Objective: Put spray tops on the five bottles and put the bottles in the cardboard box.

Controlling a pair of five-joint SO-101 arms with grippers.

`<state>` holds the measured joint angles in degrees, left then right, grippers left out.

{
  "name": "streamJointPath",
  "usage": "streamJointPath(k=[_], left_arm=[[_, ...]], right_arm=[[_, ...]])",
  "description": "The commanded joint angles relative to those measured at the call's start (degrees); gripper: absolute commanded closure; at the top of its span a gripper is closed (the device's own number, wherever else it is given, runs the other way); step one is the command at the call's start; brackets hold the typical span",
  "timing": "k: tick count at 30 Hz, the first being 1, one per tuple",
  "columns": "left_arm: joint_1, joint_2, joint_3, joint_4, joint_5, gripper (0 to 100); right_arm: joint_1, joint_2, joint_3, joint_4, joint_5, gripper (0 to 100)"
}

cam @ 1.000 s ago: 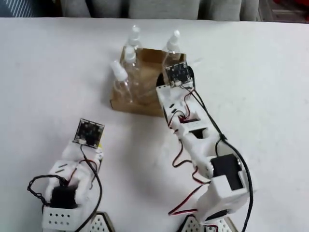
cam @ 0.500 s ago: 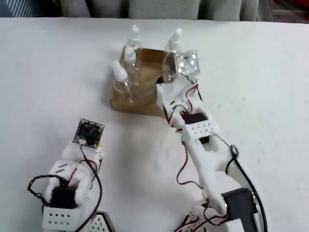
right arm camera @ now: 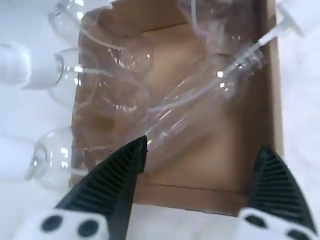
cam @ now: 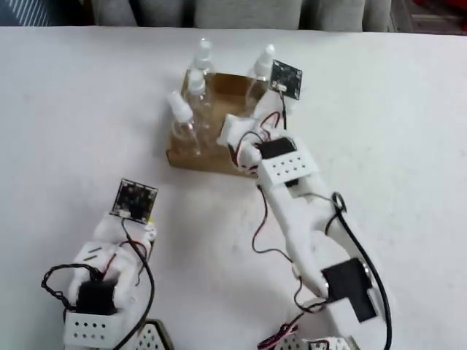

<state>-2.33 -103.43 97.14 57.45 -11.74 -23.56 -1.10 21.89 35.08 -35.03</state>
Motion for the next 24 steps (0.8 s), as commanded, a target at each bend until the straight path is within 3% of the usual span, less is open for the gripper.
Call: streamJointPath(k=[1, 10, 24], left_arm=[[-0.31, -0.31, -0.09, -0.18, -0.35, 98], [-0.31, -0.31, -0.09, -0.18, -1.05, 98], [-0.31, -0.31, -0.09, -0.18, -1.05, 98]], right_arm=[[-0.4, 1.63, -5.54, -0.04, -4.4, 70.8], [-0.31, 8.22, -10.37, -3.03, -11.52, 70.8], [0.04, 15.08, -10.64, -10.77, -11.78, 70.8]])
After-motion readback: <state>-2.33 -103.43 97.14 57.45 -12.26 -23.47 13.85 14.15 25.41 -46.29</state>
